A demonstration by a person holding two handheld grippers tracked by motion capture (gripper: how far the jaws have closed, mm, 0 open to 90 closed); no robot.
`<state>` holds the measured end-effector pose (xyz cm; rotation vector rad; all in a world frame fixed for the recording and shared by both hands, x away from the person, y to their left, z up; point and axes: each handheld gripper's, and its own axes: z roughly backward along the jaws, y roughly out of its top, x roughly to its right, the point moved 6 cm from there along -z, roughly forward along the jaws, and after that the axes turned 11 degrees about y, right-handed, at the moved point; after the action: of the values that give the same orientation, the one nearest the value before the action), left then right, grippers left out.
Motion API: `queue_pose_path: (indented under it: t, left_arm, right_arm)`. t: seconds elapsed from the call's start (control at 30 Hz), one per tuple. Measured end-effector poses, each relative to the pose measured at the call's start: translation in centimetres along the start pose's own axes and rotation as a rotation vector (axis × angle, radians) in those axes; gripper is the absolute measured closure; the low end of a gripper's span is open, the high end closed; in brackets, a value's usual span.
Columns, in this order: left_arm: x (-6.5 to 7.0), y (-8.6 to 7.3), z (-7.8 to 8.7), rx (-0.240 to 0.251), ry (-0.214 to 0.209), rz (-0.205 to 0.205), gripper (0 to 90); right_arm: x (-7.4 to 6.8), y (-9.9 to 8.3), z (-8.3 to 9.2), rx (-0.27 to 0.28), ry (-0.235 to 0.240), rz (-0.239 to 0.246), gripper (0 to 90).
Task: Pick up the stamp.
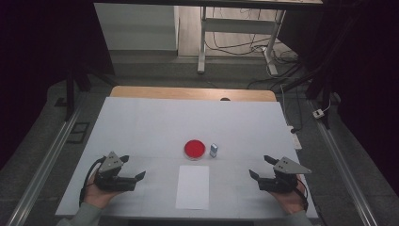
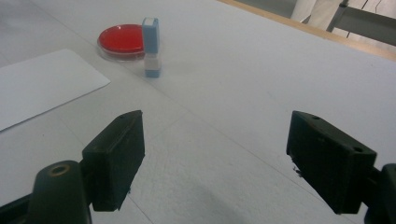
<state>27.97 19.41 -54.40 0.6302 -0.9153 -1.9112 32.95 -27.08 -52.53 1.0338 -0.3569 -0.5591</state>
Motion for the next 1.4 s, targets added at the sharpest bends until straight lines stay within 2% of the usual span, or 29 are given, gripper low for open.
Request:
queue_pose_path:
  t: [0.8, 1.4]
  left_arm:
    - [0.2, 0.2, 0.3, 0.015, 0.007, -0.011, 13.6]
    - [0.4, 0.2, -0.1, 0.007, 0.003, -0.017, 13.6]
  right_arm:
    - [-0.2, 0.2, 0.0, -0.017, 0.0, -0.016, 24.8]
    - [-0.8, 2.2, -1.0, 0.016, 0.03, -0.016, 27.2]
